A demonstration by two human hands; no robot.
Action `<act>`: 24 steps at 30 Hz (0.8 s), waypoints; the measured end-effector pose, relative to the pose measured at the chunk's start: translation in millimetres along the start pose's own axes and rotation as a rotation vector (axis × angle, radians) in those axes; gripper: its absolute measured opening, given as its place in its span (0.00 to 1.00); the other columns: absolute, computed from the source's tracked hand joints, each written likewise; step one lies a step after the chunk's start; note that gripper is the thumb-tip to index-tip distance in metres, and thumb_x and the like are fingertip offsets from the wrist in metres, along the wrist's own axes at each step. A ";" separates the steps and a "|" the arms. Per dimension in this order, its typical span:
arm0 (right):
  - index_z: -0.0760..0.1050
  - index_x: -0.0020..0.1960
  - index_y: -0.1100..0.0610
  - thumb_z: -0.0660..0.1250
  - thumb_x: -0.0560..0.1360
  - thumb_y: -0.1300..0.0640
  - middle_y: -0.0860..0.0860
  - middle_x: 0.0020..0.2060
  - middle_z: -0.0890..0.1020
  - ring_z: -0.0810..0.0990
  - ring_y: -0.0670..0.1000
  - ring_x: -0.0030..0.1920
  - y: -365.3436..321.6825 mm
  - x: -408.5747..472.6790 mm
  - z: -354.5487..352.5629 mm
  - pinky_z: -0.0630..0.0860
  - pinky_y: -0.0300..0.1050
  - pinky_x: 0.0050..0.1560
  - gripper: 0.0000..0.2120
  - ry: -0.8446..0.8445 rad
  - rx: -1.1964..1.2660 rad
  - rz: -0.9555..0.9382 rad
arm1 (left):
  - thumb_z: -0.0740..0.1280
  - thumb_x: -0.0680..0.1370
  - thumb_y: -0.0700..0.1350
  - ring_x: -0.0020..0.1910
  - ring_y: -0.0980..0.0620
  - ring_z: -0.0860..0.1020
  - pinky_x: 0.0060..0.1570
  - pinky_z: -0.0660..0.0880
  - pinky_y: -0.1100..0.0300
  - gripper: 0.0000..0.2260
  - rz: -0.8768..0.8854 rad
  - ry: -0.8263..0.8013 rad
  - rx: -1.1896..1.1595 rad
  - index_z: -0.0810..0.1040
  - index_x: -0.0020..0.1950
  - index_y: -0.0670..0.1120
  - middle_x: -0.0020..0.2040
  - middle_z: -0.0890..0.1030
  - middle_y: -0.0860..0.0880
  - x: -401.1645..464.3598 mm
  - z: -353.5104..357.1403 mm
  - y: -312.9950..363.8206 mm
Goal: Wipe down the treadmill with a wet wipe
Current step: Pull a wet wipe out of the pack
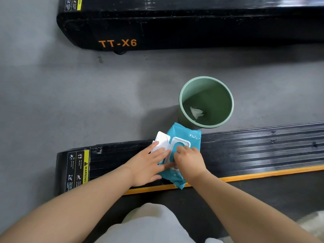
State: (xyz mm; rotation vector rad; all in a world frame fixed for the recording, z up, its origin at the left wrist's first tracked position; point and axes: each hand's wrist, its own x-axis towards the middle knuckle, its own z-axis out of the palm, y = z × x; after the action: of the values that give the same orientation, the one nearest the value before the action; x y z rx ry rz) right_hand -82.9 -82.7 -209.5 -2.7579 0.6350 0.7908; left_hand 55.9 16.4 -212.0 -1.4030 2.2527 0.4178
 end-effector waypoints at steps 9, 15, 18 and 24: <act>0.73 0.56 0.64 0.72 0.72 0.60 0.58 0.50 0.74 0.76 0.54 0.49 9.5 -13.8 2.1 0.69 0.43 0.40 0.15 0.050 0.007 -0.065 | 0.47 0.82 0.58 0.76 0.42 0.47 0.66 0.29 0.45 0.25 0.009 -0.010 -0.002 0.47 0.77 0.53 0.78 0.46 0.43 0.2 -0.6 -2.4; 0.79 0.50 0.58 0.82 0.58 0.54 0.53 0.44 0.77 0.77 0.48 0.42 8.8 -16.4 0.2 0.77 0.39 0.36 0.23 0.047 0.070 0.020 | 0.47 0.82 0.58 0.76 0.41 0.47 0.66 0.30 0.44 0.25 0.012 -0.014 0.009 0.45 0.77 0.54 0.78 0.45 0.45 0.2 -1.4 -0.7; 0.72 0.63 0.56 0.70 0.74 0.57 0.52 0.58 0.72 0.74 0.51 0.56 7.7 -13.1 5.6 0.75 0.44 0.55 0.19 -0.042 0.181 0.031 | 0.47 0.82 0.58 0.76 0.41 0.48 0.66 0.30 0.44 0.25 0.016 -0.007 0.026 0.46 0.78 0.53 0.78 0.46 0.44 0.1 -3.0 0.2; 0.73 0.56 0.59 0.75 0.68 0.62 0.53 0.55 0.75 0.76 0.53 0.51 3.1 -22.7 -0.5 0.75 0.43 0.47 0.19 0.229 0.390 0.114 | 0.47 0.82 0.58 0.75 0.42 0.49 0.67 0.30 0.45 0.25 0.014 -0.007 0.008 0.47 0.78 0.53 0.77 0.50 0.45 -0.3 -4.5 1.1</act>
State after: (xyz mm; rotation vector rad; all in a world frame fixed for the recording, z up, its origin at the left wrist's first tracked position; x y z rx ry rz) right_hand -101.4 -77.7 -196.9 -2.4834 0.8903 0.3249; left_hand 54.0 15.0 -208.0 -1.3799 2.2574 0.4178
